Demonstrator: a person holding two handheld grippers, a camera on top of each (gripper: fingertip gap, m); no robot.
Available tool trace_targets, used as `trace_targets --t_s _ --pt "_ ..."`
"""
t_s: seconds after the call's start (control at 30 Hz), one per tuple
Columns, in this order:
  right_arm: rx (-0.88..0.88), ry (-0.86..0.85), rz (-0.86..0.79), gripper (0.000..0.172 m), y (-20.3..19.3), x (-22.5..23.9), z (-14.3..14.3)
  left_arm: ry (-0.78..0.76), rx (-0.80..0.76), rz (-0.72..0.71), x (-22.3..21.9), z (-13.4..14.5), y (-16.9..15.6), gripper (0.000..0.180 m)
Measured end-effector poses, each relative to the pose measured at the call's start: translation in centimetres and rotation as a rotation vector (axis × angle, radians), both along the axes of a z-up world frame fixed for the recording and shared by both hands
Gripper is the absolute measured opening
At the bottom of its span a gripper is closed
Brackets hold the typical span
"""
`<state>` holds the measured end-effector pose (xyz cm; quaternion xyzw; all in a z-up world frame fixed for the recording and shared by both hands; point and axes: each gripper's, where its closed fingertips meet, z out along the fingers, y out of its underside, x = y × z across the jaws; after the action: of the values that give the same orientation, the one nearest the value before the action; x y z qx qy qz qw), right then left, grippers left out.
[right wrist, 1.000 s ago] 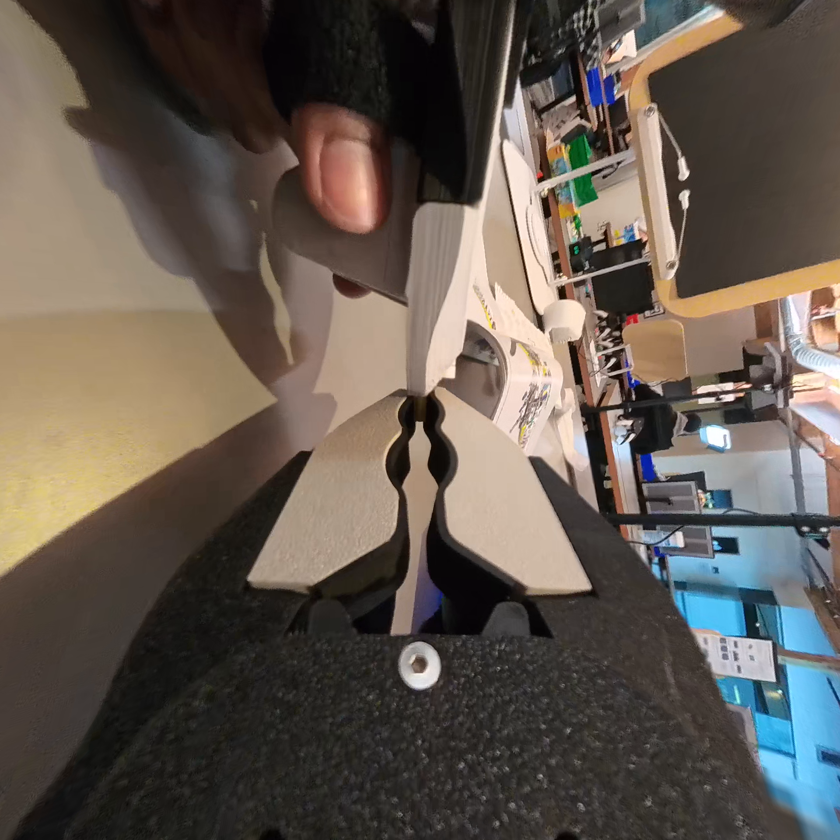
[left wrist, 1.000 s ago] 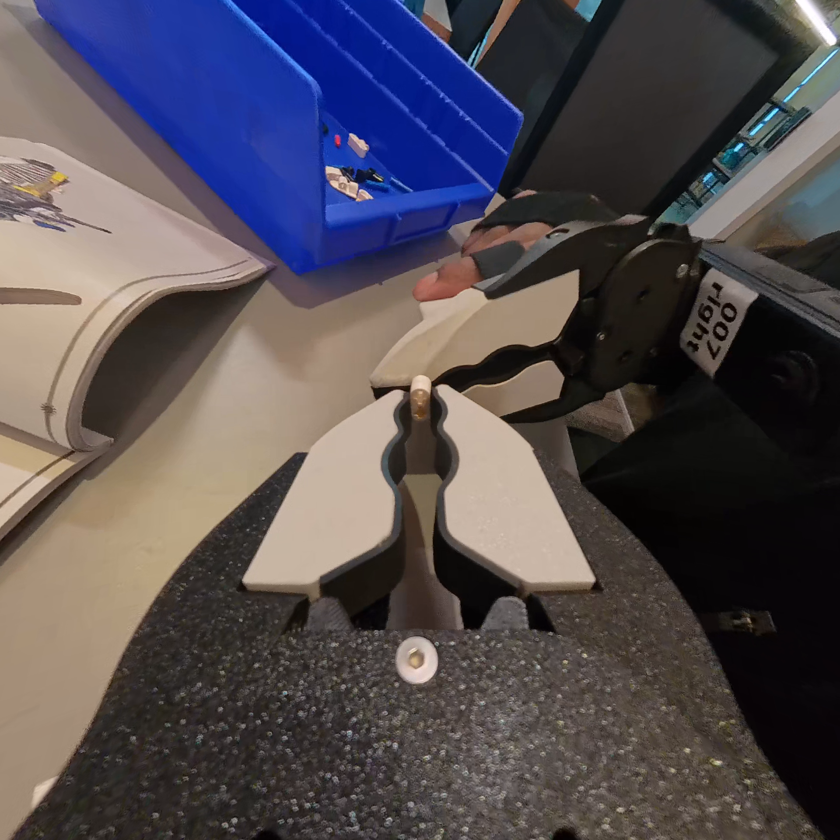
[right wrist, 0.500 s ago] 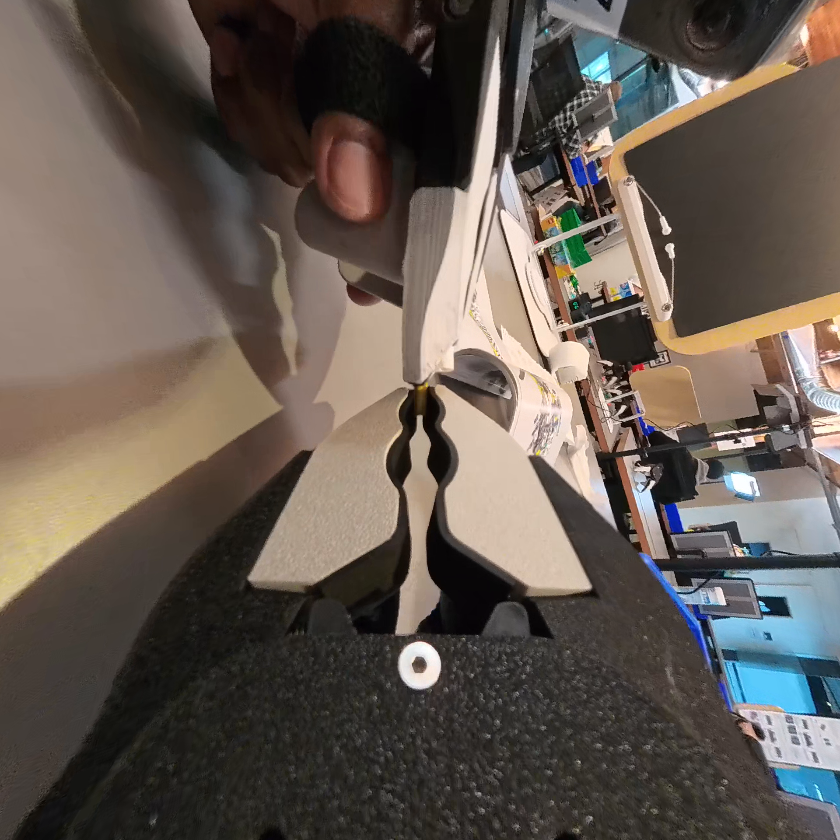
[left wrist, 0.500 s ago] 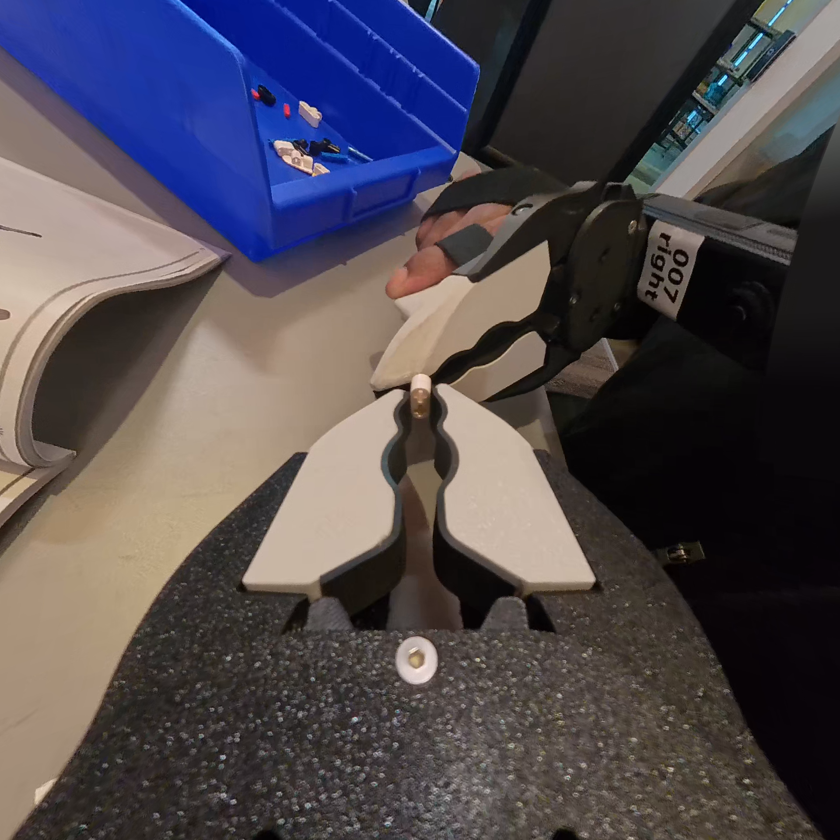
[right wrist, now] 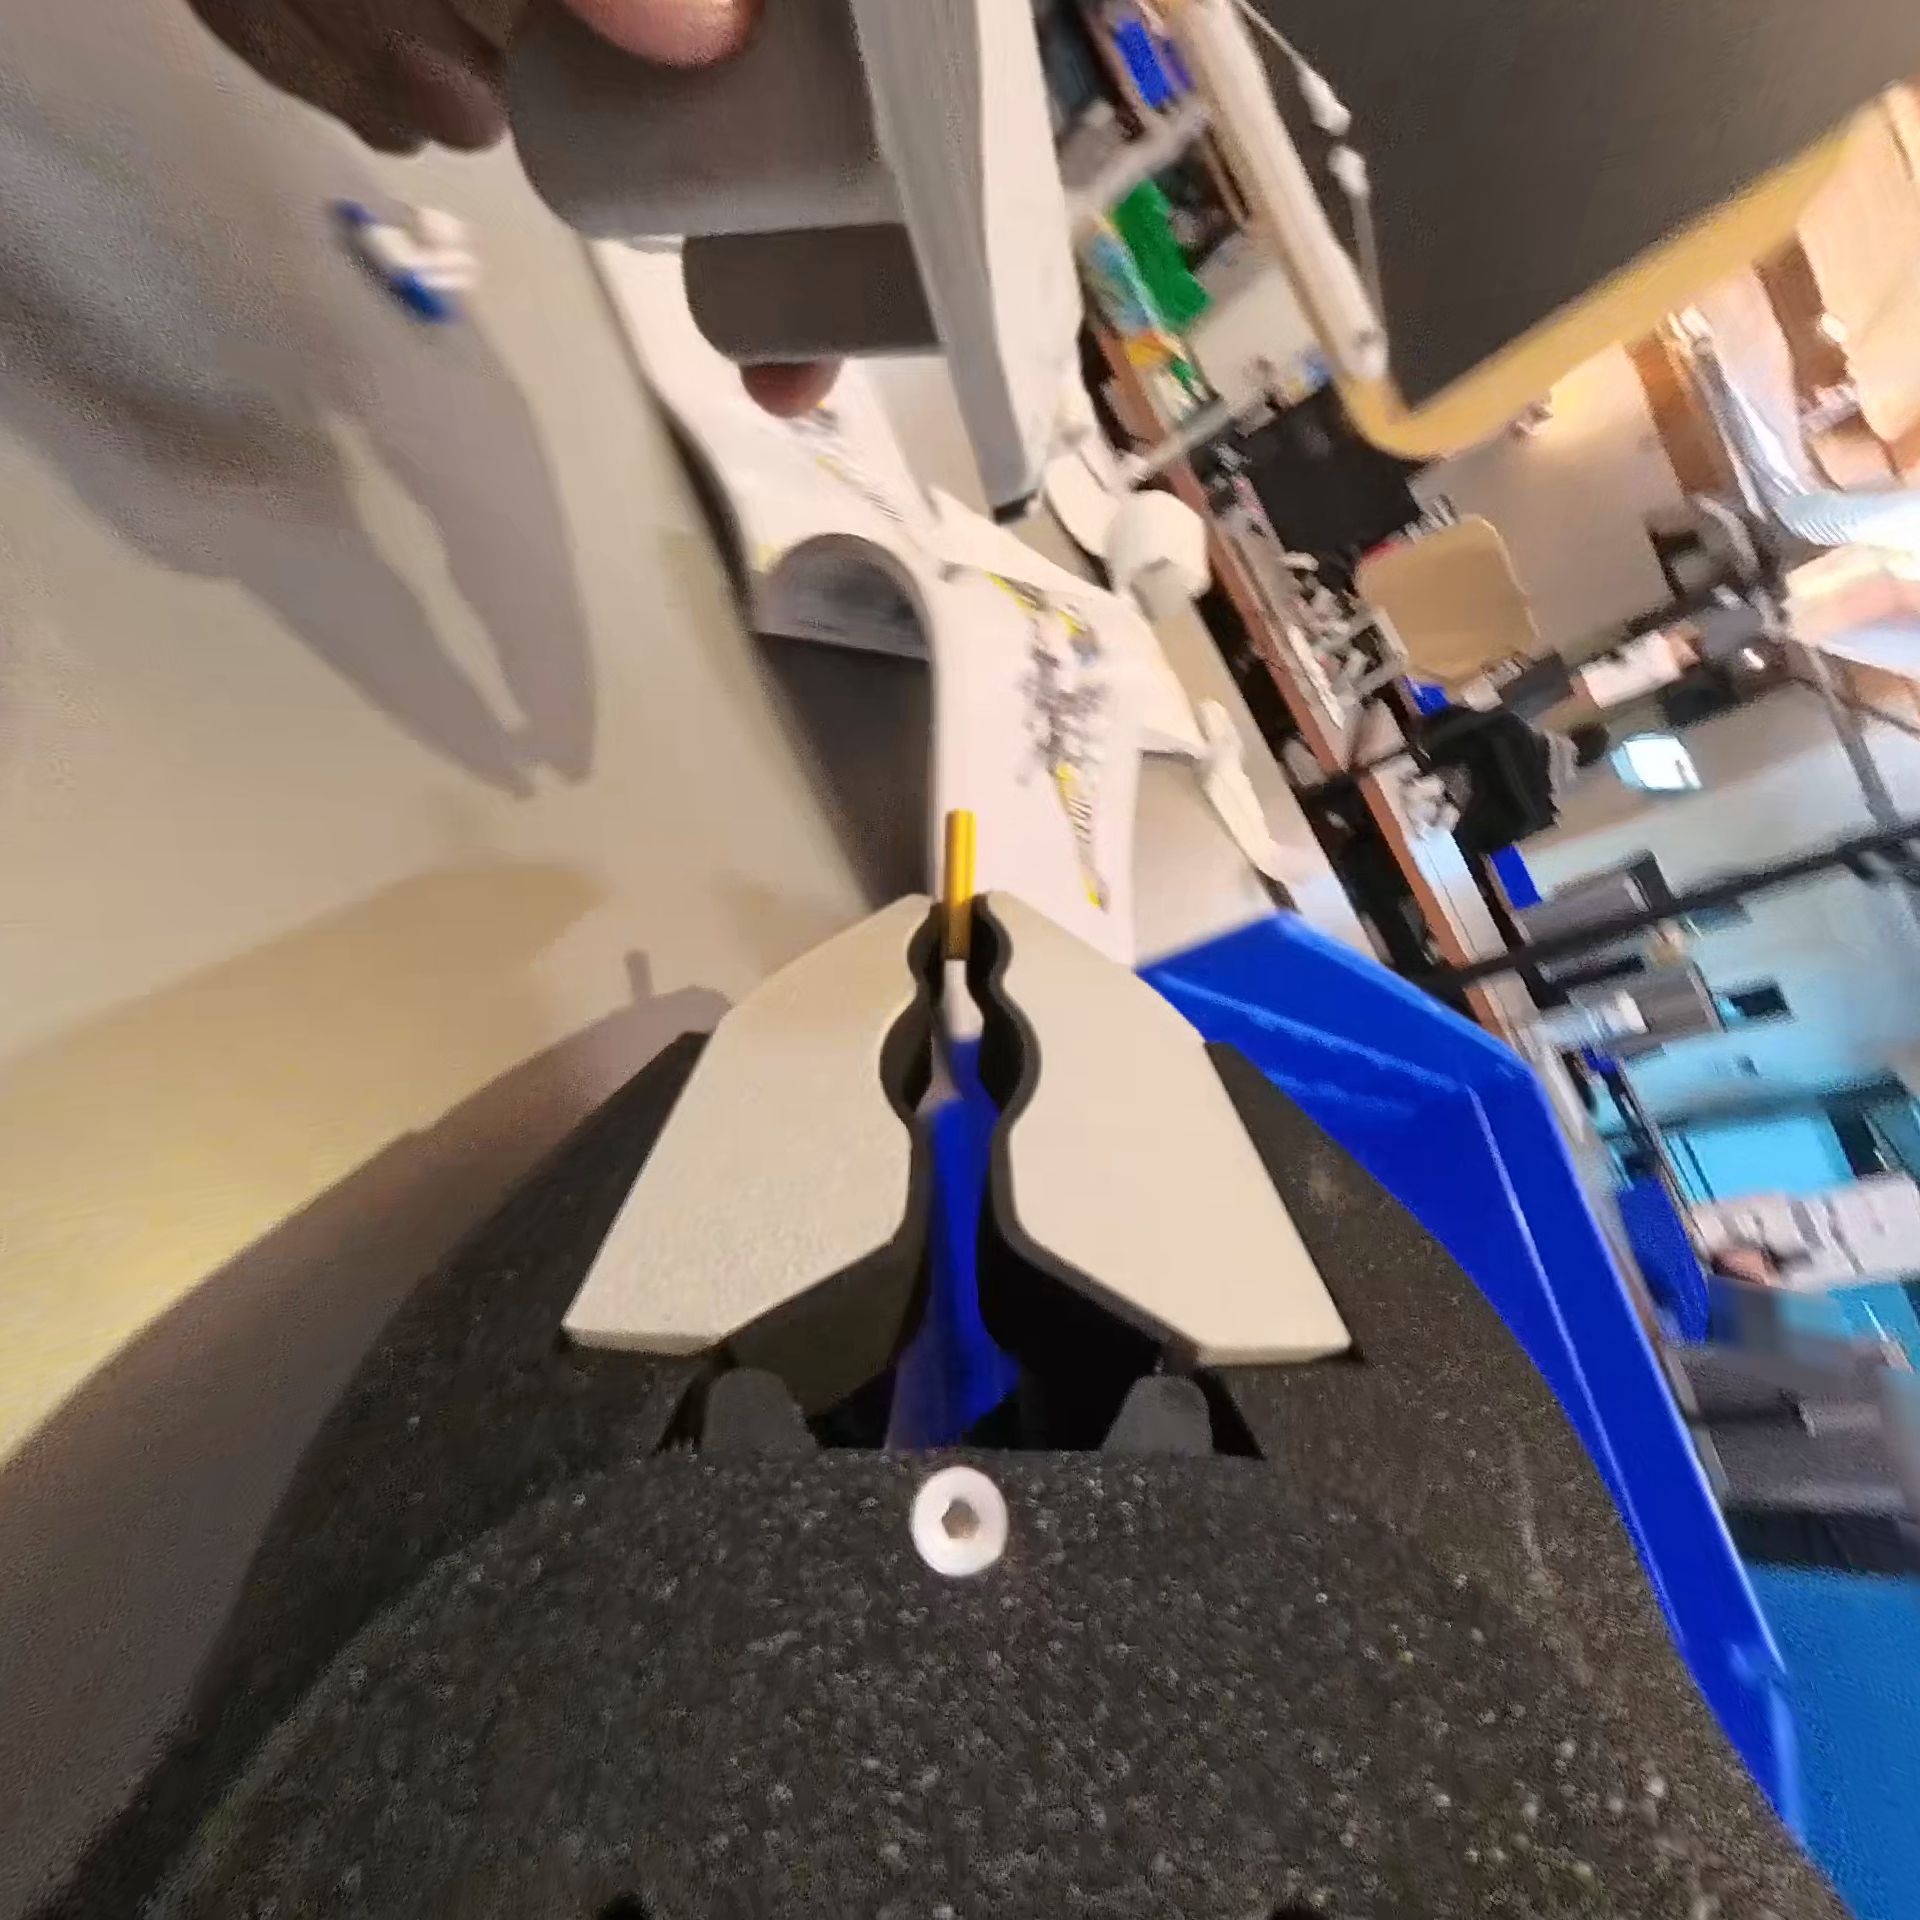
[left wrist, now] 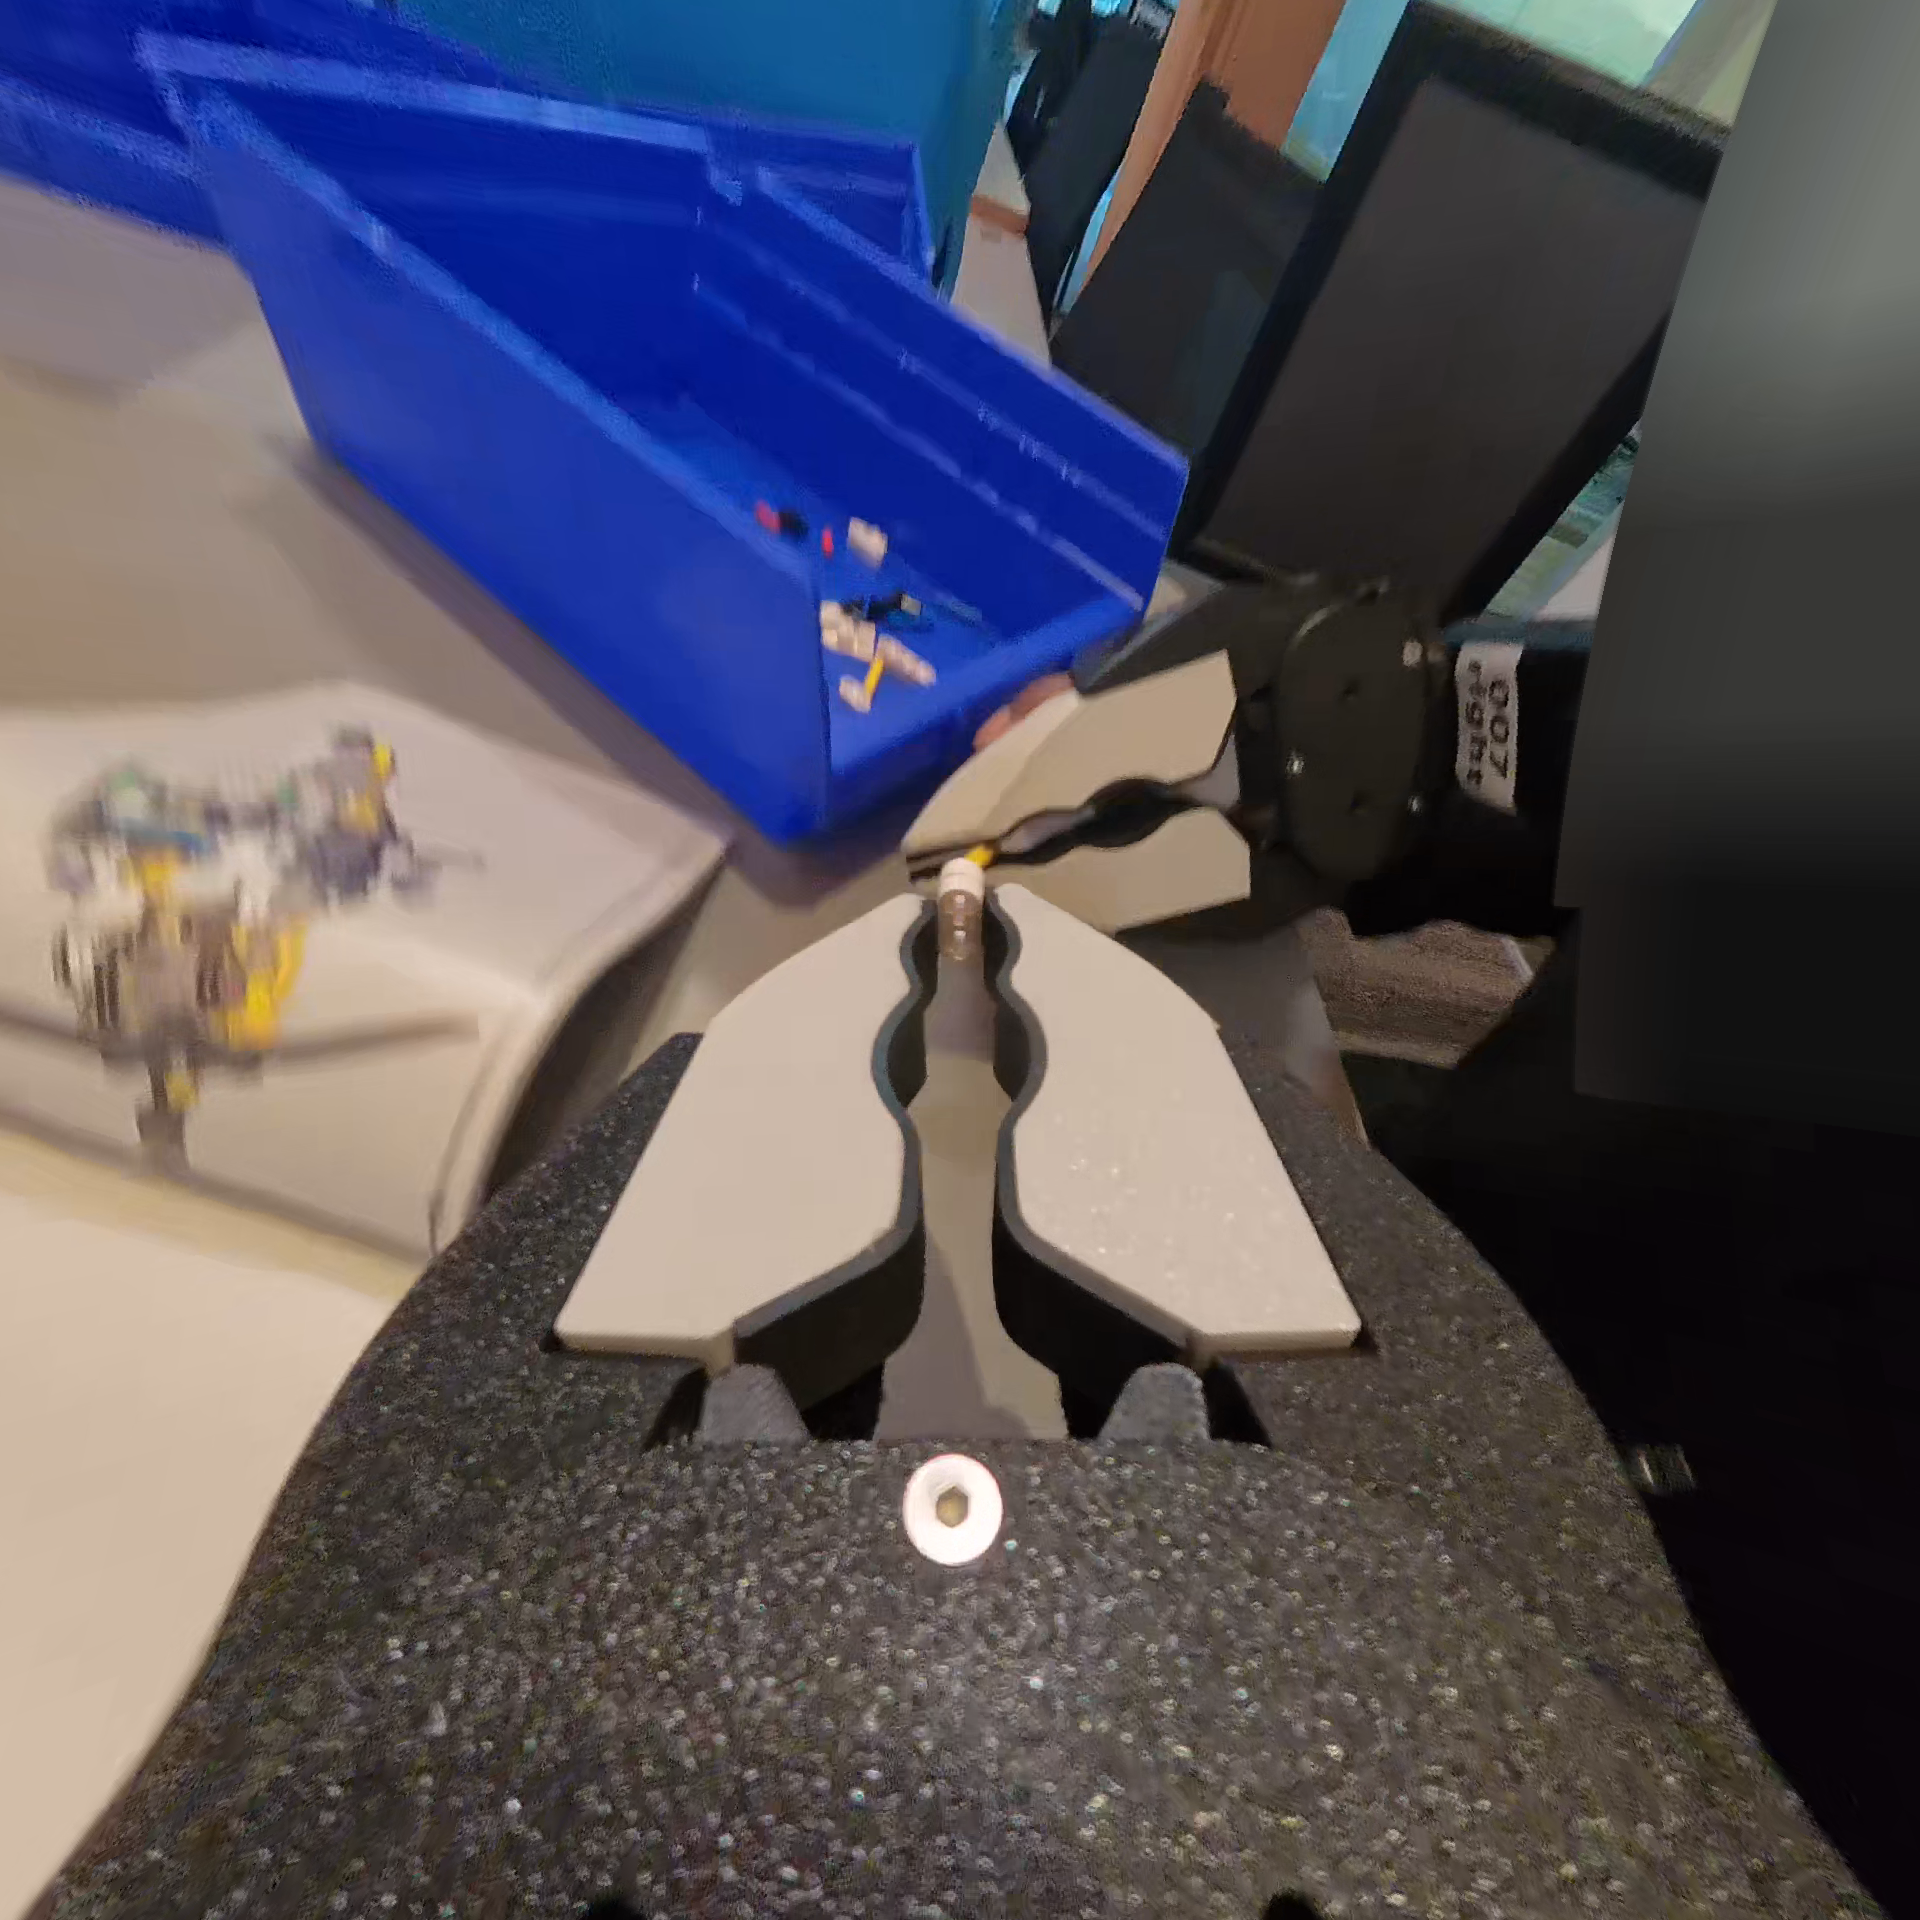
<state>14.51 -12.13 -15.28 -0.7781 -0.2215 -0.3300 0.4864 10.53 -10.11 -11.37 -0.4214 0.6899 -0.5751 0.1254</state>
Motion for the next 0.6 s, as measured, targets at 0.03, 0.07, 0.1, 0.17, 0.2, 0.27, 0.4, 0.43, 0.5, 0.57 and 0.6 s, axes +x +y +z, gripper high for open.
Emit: trace_targets --t_s 0.03,0.07,0.1,0.17,0.2,0.27,0.4,0.43,0.5,0.57,0.6 --pt "0.026 0.002 -0.057 0.003 -0.5 1.0 0.7 -0.033 0.013 -0.017 1.1 1.1 -0.7 0.009" --pt "0.044 0.011 -0.127 0.004 -1.1 2.3 1.5 -0.067 0.04 -0.03 2.4 2.1 -1.5 0.009" --pt "0.038 0.04 -0.207 0.004 -1.9 3.7 1.8 -0.098 0.071 -0.039 3.8 3.0 -2.4 0.01" --pt "0.035 0.106 -0.361 0.004 -3.7 6.4 2.1 -0.133 0.124 -0.057 6.7 4.0 -4.1 0.01" --pt "0.043 0.137 -0.422 0.004 -4.6 7.5 2.2 -0.152 0.163 -0.054 8.2 4.1 -4.7 0.01" --pt "0.053 0.183 -0.518 0.009 -6.0 9.2 2.1 -0.174 0.258 -0.029 11.0 3.5 -5.2 0.01" --pt "0.09 0.241 -0.6 0.016 -7.6 10.6 2.4 -0.14 0.298 -0.012 13.2 1.9 -5.7 0.021" --pt "0.095 0.251 -0.607 0.018 -7.8 10.8 2.4 -0.129 0.306 -0.004 13.1 1.5 -5.5 0.023" --pt "0.105 0.264 -0.601 0.019 -8.1 10.9 2.5 -0.118 0.306 0.009 12.6 1.2 -4.8 0.025" --pt "0.117 0.281 -0.571 0.02 -8.0 10.7 2.7 -0.123 0.303 0.032 11.3 1.6 -3.4 0.026" --pt "0.124 0.29 -0.549 0.02 -7.9 10.4 2.9 -0.128 0.303 0.048 10.5 1.9 -2.4 0.026"
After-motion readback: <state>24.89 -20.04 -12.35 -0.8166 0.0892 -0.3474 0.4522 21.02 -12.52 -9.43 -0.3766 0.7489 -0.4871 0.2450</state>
